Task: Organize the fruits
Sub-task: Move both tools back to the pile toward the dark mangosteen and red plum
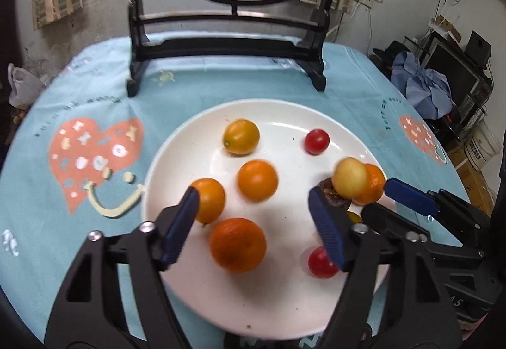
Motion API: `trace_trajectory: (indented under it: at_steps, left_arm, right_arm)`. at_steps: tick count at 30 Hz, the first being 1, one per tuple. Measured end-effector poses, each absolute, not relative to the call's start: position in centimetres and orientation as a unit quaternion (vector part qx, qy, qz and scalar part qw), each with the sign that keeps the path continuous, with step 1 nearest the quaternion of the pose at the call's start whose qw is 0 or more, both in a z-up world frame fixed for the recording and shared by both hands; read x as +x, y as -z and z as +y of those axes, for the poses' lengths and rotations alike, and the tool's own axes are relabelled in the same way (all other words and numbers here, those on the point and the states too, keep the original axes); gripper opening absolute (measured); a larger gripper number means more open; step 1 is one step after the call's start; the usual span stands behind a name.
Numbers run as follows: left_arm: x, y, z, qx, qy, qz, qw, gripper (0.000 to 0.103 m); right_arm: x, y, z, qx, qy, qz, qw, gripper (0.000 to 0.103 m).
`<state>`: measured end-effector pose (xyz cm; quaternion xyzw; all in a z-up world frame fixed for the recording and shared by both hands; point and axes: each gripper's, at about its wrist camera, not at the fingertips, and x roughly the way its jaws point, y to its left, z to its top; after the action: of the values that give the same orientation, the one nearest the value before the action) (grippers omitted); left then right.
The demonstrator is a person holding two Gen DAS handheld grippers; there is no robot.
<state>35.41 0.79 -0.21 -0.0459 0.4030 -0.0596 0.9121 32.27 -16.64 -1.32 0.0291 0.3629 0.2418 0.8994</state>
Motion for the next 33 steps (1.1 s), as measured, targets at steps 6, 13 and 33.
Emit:
trace_trajectory:
  at_steps: [6, 13, 33]
  left_arm:
    - [30.0, -2.4, 1.5, -0.031, 0.047, 0.360, 0.931, 0.091]
    - [24.3, -0.3, 4.8, -0.087, 0.012, 0.365, 0.927, 0.096]
    - [22.2, 4.0, 7.1, -0.095, -0.016, 0.415, 0.905, 0.096]
  right_arm:
    - [27.1, 0.0, -16.9, 0.014, -0.275, 0.341, 0.899, 0.057]
    - [22.8, 2.5, -17.5, 0.007, -0.295, 0.374, 0.879, 0.057]
    - [21.6, 7.3, -15.7, -0.050, -0.295, 0.438, 0.848, 0.053]
